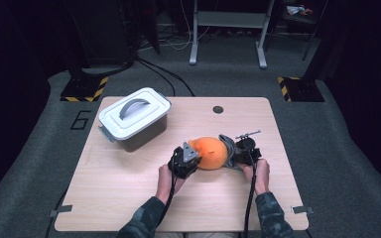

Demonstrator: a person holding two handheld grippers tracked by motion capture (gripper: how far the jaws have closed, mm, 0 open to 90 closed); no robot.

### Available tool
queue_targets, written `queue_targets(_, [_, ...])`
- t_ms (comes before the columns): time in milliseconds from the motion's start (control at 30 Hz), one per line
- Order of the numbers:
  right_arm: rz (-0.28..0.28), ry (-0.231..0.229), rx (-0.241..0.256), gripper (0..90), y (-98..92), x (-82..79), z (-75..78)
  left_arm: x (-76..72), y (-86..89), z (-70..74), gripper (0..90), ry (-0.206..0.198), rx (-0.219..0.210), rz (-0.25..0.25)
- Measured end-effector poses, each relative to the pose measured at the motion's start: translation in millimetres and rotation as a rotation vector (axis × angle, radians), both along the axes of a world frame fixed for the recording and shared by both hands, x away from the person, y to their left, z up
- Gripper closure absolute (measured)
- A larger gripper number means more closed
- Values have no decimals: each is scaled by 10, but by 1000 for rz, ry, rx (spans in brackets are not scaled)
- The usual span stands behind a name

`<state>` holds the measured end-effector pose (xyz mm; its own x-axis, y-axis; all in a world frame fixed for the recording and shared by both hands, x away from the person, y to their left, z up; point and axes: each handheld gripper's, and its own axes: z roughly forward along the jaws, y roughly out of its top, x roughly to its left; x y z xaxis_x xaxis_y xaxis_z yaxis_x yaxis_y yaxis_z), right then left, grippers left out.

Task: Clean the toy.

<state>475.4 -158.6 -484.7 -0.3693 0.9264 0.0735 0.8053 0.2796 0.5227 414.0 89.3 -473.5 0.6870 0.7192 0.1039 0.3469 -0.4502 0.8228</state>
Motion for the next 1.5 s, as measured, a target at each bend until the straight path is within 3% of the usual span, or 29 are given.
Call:
queue_targets(100, [3, 18, 20, 739, -19, 13, -54, -3, 7, 1, 770, 3, 0, 1])
queue_targets(200, [-4, 1, 20, 748, -48, -19, 6, -5, 7, 2, 771, 2, -4, 3])
queue_targets(267, [-12, -23, 21, 753, -77, -55, 75, -7, 6, 2, 771, 3, -7, 4])
queue_targets(333, [-13, -71, 7, 756, -99, -117, 192, -4, 4, 1, 770, 1, -1, 4])
queue_targets(400, [-15, -119, 23, 756, -121, -183, 343, -8, -6, 3, 770, -5, 0, 5])
queue_targets(433, [-15, -119, 23, 756, -121, -183, 343, -8, -6, 3, 770, -5, 0, 5])
queue_targets(467, [-7, -149, 26, 755, -125, -213, 421, -11, -10, 5, 770, -6, 1, 5])
queue_targets(500, [18, -190, 49, 755, -86, -289, 603, -12, -13, 5, 770, -8, 0, 6])
queue_targets(700, [104, -258, 66, 752, 137, -421, 863, -12, -13, 15, 770, -12, -7, 2])
queue_targets(800, [150, -269, 69, 751, 284, -474, 938, -17, -17, 22, 770, -12, -4, -1])
queue_targets(967, [199, -268, 28, 750, 498, -478, 944, -30, -28, 37, 773, -22, -16, -10])
queue_targets(1200, [242, -253, 37, 747, 645, -500, 913, -24, -13, 37, 774, -14, -41, -14])
queue_targets(1500, [251, -256, -80, 749, 708, -487, 810, -24, -24, 41, 775, -4, -31, -24])
